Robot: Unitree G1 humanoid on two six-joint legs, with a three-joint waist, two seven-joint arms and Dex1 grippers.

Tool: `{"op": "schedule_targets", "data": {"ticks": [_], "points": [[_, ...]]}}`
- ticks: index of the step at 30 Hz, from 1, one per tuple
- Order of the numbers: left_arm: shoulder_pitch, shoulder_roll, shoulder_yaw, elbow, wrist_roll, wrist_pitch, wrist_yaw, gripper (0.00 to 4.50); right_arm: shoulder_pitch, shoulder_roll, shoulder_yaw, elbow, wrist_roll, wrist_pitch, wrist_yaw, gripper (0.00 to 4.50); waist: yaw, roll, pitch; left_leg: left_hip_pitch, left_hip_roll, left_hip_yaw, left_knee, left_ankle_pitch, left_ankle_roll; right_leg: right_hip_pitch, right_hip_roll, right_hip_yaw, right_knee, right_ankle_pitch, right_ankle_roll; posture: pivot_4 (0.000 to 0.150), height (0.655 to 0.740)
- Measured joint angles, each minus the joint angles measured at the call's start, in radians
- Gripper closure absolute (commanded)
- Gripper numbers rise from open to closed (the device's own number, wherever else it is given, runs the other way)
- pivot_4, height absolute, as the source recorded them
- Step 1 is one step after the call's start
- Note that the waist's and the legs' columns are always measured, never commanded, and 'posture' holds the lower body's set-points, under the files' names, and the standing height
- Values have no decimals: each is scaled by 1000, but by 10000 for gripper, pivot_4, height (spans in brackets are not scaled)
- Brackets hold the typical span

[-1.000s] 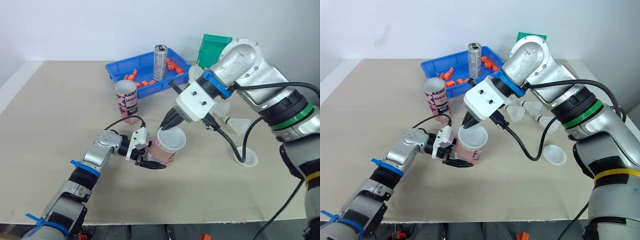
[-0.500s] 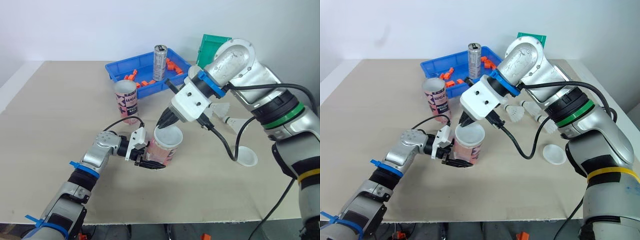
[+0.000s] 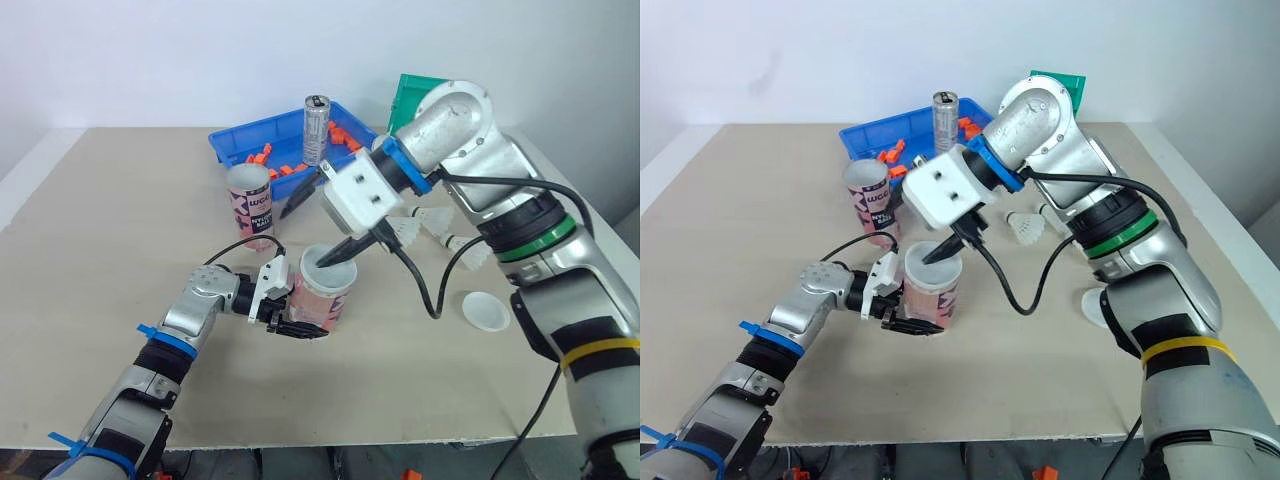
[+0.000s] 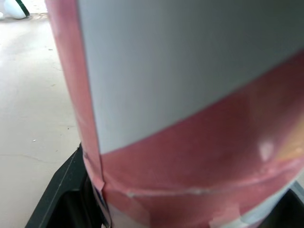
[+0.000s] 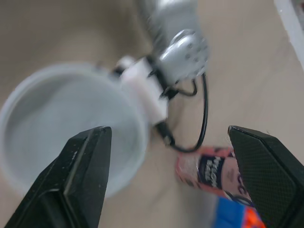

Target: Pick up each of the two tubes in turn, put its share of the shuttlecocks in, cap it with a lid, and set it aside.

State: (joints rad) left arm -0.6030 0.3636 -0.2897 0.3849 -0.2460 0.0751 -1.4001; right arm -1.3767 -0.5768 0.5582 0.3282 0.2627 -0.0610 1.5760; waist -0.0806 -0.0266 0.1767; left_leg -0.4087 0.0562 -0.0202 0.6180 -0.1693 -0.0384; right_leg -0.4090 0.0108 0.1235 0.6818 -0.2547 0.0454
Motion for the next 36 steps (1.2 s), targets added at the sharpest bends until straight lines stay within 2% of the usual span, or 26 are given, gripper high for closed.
{"op": "schedule_targets", "data": {"ticks": [3, 4, 5, 6, 10, 16, 24, 36], "points": [[0, -7, -7, -5, 0, 1, 0, 14444, -31, -90, 3, -10, 98, 33, 0, 9819, 2, -1, 0, -1, 0, 0, 0, -2, -3, 1, 0, 0, -1, -3, 1, 1500, 7400], [2, -8, -6, -6, -1, 1, 0, 14444, -35, -132, 7, -14, 129, 36, 0, 15682, 2, -1, 0, -1, 0, 0, 0, -3, -4, 1, 0, 0, -1, -4, 1, 1500, 7400], [2, -5, -5, -7, -1, 1, -4, 14444, -35, -171, 16, -18, 151, 37, 0, 18914, 2, -1, 0, 0, -1, 0, 0, -5, -4, 1, 0, 1, -1, -5, 1, 1500, 7400], [1, -1, -4, -8, -1, 1, -9, 14444, -34, -199, 31, -24, 170, 37, 1, 24095, 2, 0, 0, 0, -1, 1, 0, -6, -3, 1, 0, 2, -1, -6, 1, 1500, 7400], [-1, 3, -2, -5, -1, 1, -15, 14444, -19, -228, 77, -58, 207, 36, 1, 44751, -1, 2, 0, 1, 0, 0, 0, -7, -1, 1, 0, 1, 0, -6, 1, 1500, 7400], [-2, 0, -3, -3, -1, 1, -13, 14444, 7, -235, 117, -121, 233, 35, 1, 44751, -1, 2, 0, 0, -1, 1, 1, -7, -1, 1, 0, 2, -1, -6, 1, 1500, 7400], [1, 2, -3, -11, -1, 2, -11, 14444, 88, -188, 137, -208, 168, 30, 1, 44751, 0, 2, 0, 0, -1, 1, 1, -7, -1, 1, 0, 2, -1, -7, 1, 1500, 7400], [23, 6, 3, -21, -1, 22, 10, 14444, 93, -122, 133, -184, -55, -230, 0, 44751, -5, 0, -13, 4, 1, 1, 0, -7, -1, 3, 1, 1, 0, -6, 0, 1500, 7400]]}}
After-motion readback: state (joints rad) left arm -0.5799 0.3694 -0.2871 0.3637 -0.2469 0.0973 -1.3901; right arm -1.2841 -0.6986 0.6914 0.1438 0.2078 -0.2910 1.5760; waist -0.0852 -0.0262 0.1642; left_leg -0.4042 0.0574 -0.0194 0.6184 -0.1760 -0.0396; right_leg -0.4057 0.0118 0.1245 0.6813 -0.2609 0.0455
